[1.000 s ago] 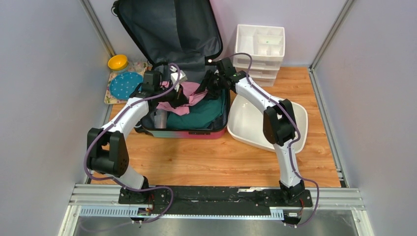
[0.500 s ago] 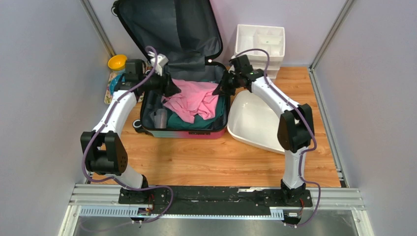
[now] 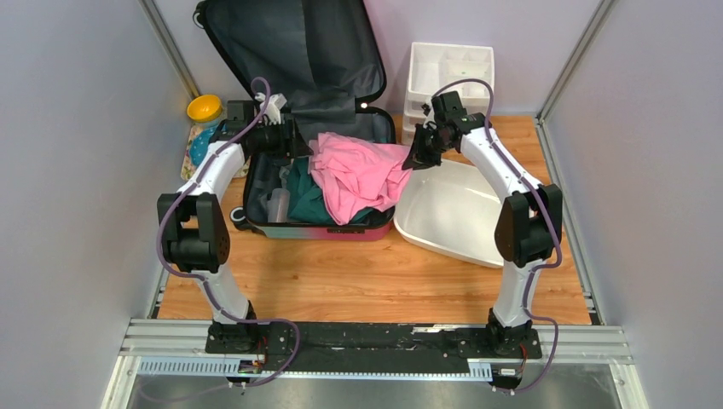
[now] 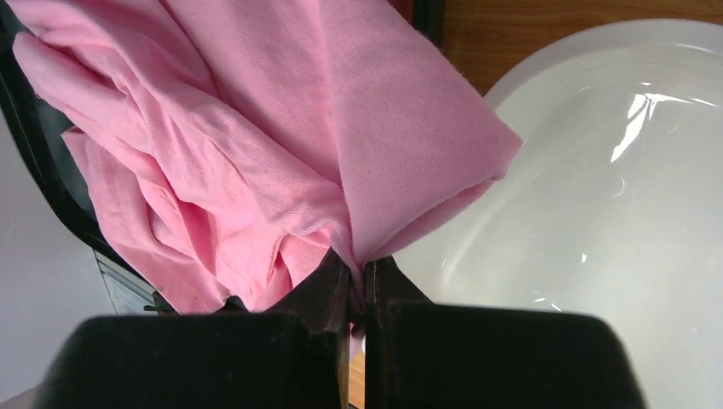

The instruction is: Open, take out, and arrange the luggage

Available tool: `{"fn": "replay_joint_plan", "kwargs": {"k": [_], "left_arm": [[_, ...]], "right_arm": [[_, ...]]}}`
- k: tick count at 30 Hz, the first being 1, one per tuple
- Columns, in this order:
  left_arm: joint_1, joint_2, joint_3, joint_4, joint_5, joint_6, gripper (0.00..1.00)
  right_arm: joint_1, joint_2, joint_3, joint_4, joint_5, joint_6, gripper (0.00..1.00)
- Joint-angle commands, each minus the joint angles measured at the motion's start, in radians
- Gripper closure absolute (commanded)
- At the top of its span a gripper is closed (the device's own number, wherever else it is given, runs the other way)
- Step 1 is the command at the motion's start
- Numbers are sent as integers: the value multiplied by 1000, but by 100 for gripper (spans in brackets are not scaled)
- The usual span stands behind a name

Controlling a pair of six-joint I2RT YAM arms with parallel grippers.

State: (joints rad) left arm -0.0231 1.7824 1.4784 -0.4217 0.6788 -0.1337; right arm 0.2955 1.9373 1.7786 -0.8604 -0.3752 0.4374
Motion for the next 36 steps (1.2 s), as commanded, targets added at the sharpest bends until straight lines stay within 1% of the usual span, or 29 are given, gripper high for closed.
{"fn": "replay_joint_plan", "kwargs": {"k": [1,2,4,6,8,10,12,14,19,22,23,25,26,28,29,30,31,36], "left_arm": [[-29,3,16,67,22,-118,20],[-37,-8,-6,110,25,-124,20],[-70,-38,-65,144,-5,-122,19],[-101,-29,-69,123,-45,-115,19],[-109,-15,-64,110,-64,-145,18],[-112,-2,-78,116,-102,-188,16],[-120,-5,-90,136,-148,-196,16],[-129,-12,-125,185,-162,-204,15],[-182,5,-121,196,-173,-198,14],[-195,2,-124,225,-162,-205,29],[-193,-15,-128,251,-163,-205,39],[-193,-35,-148,280,-167,-202,49],[-193,-53,-153,297,-160,-201,63],[-196,-70,-156,304,-159,-193,80],[-201,-87,-159,310,-157,-188,93],[-204,-97,-161,310,-168,-181,99],[-207,-106,-161,311,-174,-163,100],[-236,-169,-152,305,-183,-87,100]], "right_arm": [[-7,-26,5,-22,50,-62,100],[-9,-26,4,-20,59,-66,100],[-12,-23,-1,-22,71,-72,100],[-22,-18,-5,-22,73,-74,100],[-27,-17,-8,-19,82,-77,100],[-29,-14,-5,-19,82,-78,100],[-30,-11,-4,-14,82,-78,100],[-29,-8,-2,-11,81,-78,100],[-30,0,-4,-9,71,-75,100],[-29,-3,-1,-6,67,-75,100],[-29,-4,-1,-6,67,-74,100],[-29,-9,-1,-3,56,-74,100],[-29,-12,-1,0,53,-74,100],[-29,-17,-1,6,47,-69,100],[-29,-17,2,12,44,-66,100],[-30,-21,7,14,38,-63,100],[-29,-23,10,15,23,-59,100],[-27,-50,48,35,-42,-43,100]]}}
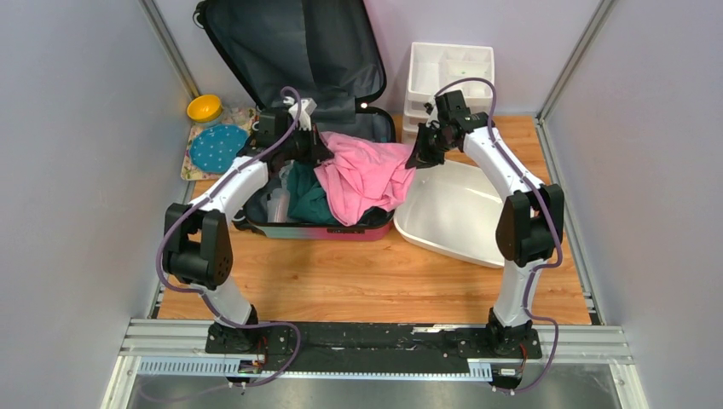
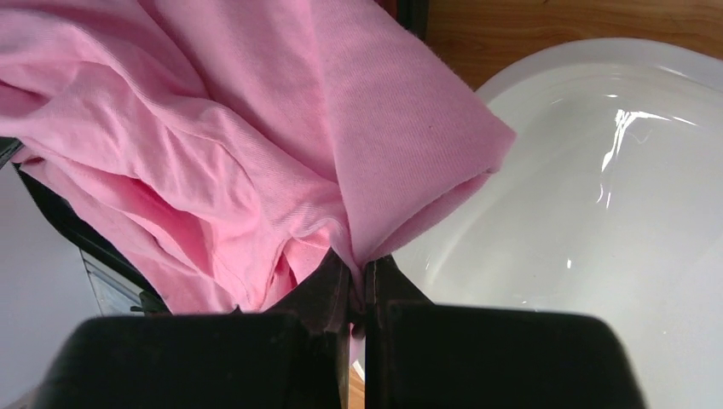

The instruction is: Open, take out, and arrange the luggage

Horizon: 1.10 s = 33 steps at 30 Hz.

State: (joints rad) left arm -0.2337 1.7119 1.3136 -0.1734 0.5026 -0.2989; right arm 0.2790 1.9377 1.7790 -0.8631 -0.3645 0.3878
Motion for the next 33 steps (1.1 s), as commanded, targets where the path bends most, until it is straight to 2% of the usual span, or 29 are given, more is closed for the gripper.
{"fn": "replay_joint_plan", "kwargs": {"k": [1,8,21,28,33], "left_arm": [[-30,-107,13,55,-10,101,100],[-36,-106,73,-38,1,118,100],[-82,-107,226,-81,39,152,100],[-156,-86,240,-78,68,135,100],[-226,-52,259,-41,74,101,100]], "right_arm": [[-11,-55,57,47,-69,10,100],[-11,-101,56,56,-70,11,100],[-53,-255,19,13,-80,-20,100],[-142,-358,-107,-34,-56,-21,100],[-245,-436,-159,-109,-27,-102,100]]}}
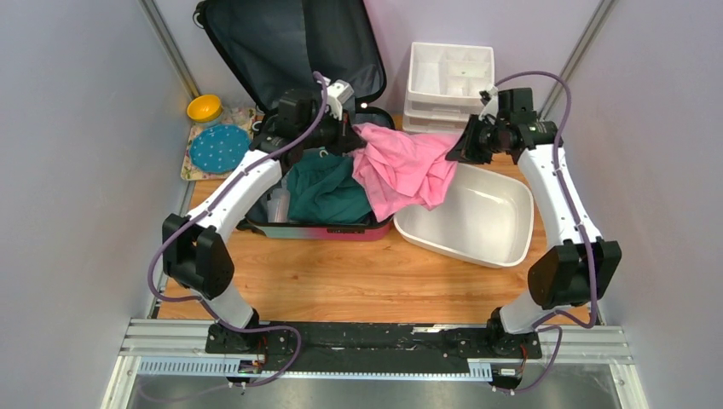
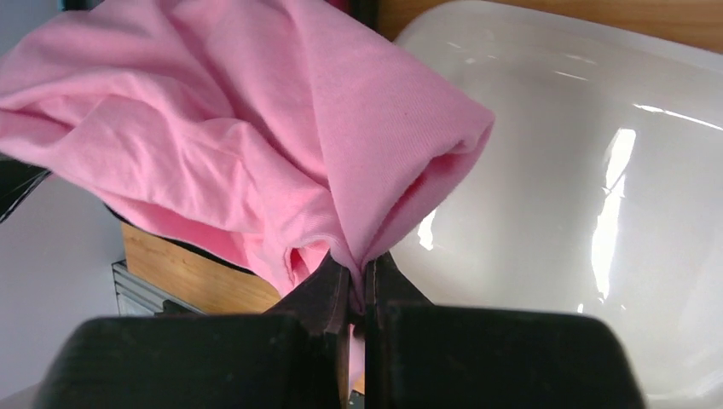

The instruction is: Open, take out, and arrange the luggage

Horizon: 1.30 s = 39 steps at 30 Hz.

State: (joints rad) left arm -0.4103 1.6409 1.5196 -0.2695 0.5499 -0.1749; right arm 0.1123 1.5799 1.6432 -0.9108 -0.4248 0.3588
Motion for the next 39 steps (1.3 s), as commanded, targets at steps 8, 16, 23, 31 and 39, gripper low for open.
{"fn": "replay_joint_plan", "kwargs": {"k": [8,16,23,31,39], "left_arm": [[-222,134,85,131,19,-43,100],[-332,279,87,202,-5,-52,100],[-344,390,56,256,-21,-63,100],[-351,378,135,141,34,38,40],[-227,101,54,-62,74,83,29]], "right_arm": [[-310,-172,-123,-126,43,-222,100],[-422,-204,-331,-88,126,-385,100],[-441,-156,-434,62,167,-437,100],[-442,-8,-390,52,229,-495,54],[-438,-96,-312,-72,52,-414,23]]}}
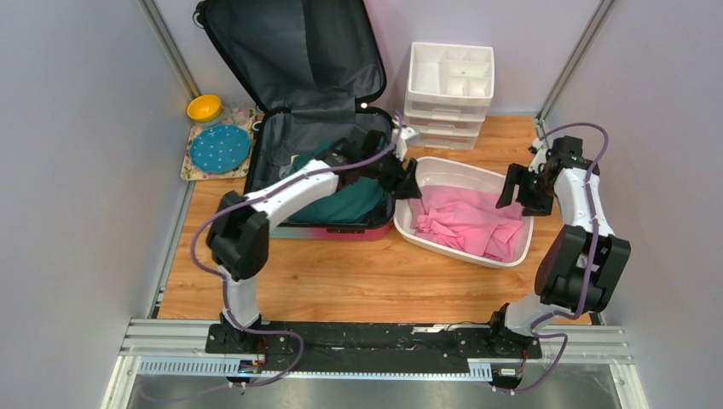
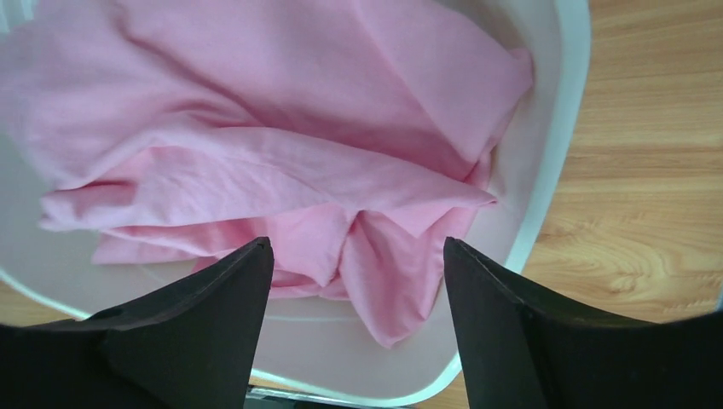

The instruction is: Open, take out, and arrange the luggage

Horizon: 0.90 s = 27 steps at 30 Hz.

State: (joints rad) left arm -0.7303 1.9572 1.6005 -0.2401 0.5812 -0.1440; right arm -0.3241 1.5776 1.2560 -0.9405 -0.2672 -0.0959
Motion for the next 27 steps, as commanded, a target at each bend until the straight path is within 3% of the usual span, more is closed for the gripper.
{"fn": "replay_joint_plan", "kwargs": {"k": [1,5,8,12,20,27], "left_arm": [[115,-237,-48,-117,66,98,29],[245,-322,-114,-310,161,283,29],[272,-362,-158,-451,145,493,31],[272,-386,-227,-498,97,697,31],[246,-287,-218,-455,-18,771,25],[216,-235,-261,-421,-164,885,16]], "right_arm": [[-1,-106,80,-46,-127,62,23],[72,-151,126,-29,-207,122,24],[156,-159,158,3,-237,200,25],[255,-143,184,60,-274,277,25],[398,-93,212,105,-302,312,25],[402,-87,218,100,-299,301,25]]}}
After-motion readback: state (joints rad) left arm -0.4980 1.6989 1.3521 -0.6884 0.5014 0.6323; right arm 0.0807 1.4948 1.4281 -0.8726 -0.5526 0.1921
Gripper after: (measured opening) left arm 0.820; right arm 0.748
